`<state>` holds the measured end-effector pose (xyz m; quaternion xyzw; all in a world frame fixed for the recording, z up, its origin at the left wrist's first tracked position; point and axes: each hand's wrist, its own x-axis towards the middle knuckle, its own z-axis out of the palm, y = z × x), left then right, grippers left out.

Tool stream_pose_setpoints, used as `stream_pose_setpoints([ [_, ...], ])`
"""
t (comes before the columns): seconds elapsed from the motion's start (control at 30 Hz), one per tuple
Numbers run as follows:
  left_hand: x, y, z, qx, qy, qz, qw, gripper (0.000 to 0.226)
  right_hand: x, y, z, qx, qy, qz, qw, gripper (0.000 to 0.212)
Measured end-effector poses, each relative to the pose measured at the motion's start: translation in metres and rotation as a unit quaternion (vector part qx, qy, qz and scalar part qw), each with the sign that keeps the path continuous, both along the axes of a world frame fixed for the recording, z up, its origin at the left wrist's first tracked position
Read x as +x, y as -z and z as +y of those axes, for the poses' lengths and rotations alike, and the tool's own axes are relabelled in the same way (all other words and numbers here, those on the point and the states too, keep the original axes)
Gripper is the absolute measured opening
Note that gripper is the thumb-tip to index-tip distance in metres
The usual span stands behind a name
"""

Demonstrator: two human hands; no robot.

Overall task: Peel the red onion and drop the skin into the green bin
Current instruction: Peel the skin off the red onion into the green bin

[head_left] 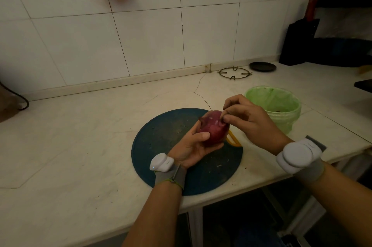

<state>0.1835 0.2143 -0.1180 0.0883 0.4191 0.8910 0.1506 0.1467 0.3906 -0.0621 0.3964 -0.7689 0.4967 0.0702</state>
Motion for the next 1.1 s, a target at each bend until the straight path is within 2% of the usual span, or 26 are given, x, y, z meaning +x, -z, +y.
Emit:
stream_pose_setpoints([
  [0.17,0.000,0.001,-0.002,0.076,-0.024,-0.013,0.997,0.093,-0.005,-0.001,0.008,-0.002,0.012,-0.021,1.000,0.016],
  [0.33,0.002,0.002,-0.002,0.152,-0.042,-0.036,0.987,0.071,-0.005,-0.004,0.014,0.025,0.033,-0.003,0.999,0.019],
  [0.53,0.002,0.000,-0.001,0.199,-0.088,-0.068,0.974,0.099,0.001,-0.008,0.015,0.017,0.003,-0.012,1.000,0.018],
  [0.7,-0.001,0.002,-0.003,0.211,-0.094,-0.077,0.970,0.107,0.011,-0.014,0.005,-0.043,-0.106,-0.105,0.988,0.012],
  [0.77,-0.001,0.004,-0.004,0.214,-0.099,-0.081,0.968,0.109,0.012,-0.013,-0.001,-0.033,-0.118,-0.122,0.985,0.012],
  [0.97,-0.004,0.007,-0.006,0.237,-0.112,-0.076,0.962,0.105,0.015,-0.013,-0.004,0.054,-0.035,-0.082,0.995,0.013],
  [1.1,-0.005,0.008,-0.007,0.248,-0.086,-0.078,0.962,0.101,0.013,-0.020,0.007,0.062,0.048,-0.058,0.995,0.013],
])
